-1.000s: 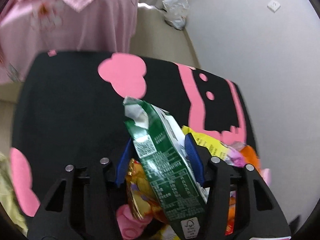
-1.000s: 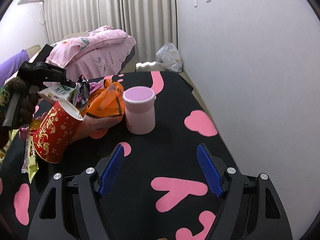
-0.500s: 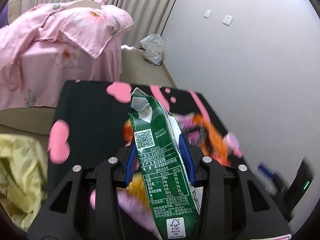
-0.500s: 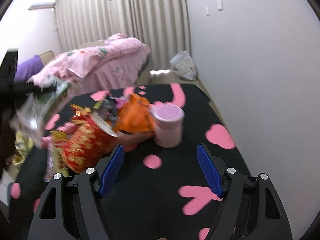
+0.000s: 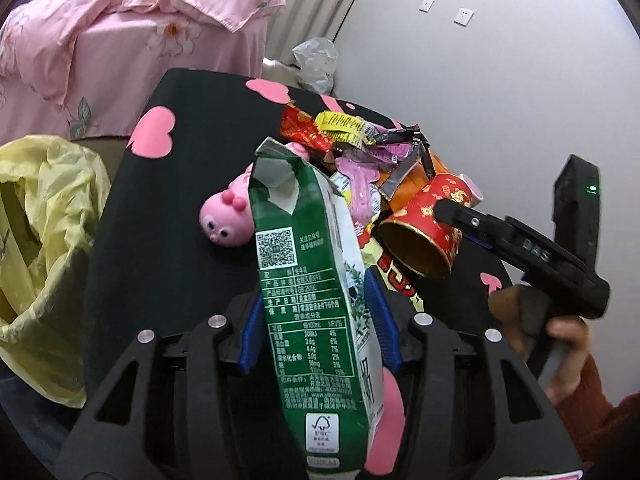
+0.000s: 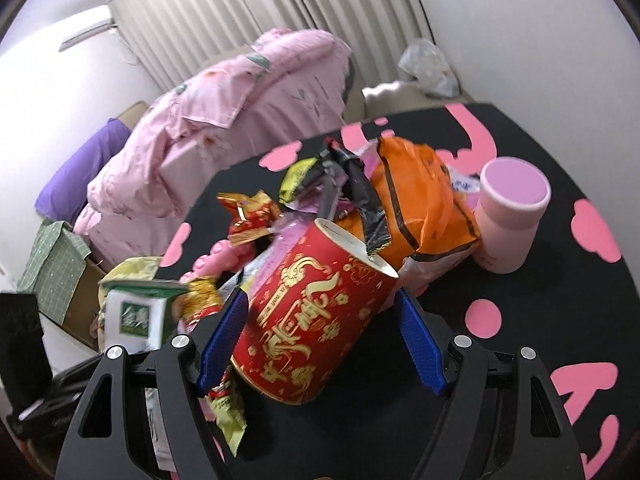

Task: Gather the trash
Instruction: 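Lift the milk carton with the left gripper while the right gripper grasps the red cup, then carry carton and cup to the yellow trash bag and release both, then grasp the red-gold candy wrapper with the left gripper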

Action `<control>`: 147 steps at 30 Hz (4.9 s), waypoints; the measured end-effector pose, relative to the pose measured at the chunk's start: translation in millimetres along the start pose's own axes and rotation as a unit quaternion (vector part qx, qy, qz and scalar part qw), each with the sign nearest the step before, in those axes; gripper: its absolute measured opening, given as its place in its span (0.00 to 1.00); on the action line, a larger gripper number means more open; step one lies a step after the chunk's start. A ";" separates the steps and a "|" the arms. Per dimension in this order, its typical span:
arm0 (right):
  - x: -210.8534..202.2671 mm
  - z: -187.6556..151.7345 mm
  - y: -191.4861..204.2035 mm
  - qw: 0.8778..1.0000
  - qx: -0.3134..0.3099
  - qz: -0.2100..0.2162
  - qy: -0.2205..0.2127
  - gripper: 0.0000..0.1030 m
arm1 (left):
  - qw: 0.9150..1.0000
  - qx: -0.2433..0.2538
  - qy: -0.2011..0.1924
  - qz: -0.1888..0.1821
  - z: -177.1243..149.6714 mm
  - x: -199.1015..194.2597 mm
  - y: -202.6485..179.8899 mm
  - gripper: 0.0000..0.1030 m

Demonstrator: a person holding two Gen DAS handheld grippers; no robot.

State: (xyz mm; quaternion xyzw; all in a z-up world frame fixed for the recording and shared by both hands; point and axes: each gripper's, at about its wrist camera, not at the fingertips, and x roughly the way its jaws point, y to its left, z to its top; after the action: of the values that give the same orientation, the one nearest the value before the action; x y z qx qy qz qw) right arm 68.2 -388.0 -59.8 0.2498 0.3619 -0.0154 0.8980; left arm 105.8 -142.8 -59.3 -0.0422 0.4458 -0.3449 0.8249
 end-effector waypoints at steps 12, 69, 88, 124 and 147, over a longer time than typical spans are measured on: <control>-51.3 -19.8 0.2 0.994 -0.093 -0.051 -0.040 0.48 | 0.998 -0.052 0.030 -0.017 26.9 2.4 32.7 0.43; -88.9 -2.9 48.7 0.978 -0.177 -0.025 -0.104 0.48 | 0.977 0.055 -0.188 0.089 47.4 -120.7 -0.1 0.15; 89.4 17.0 285.9 0.902 -0.368 0.222 0.035 0.48 | 0.922 -0.140 -0.295 0.210 33.6 -197.1 203.0 0.15; 86.6 7.9 240.7 0.916 -0.362 0.159 0.069 0.65 | 0.938 -0.199 -0.218 0.181 14.8 -152.1 216.7 0.54; -63.1 -9.5 -7.0 0.972 -0.205 -0.096 -0.056 0.65 | 0.996 0.030 -0.079 0.028 50.2 -10.9 8.0 0.54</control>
State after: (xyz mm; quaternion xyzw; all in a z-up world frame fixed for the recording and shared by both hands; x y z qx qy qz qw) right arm 14.1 -399.4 -27.2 0.0228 0.3285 -0.0413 0.9433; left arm 144.4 -142.1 -24.5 -0.0319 0.3700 -0.3304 0.8677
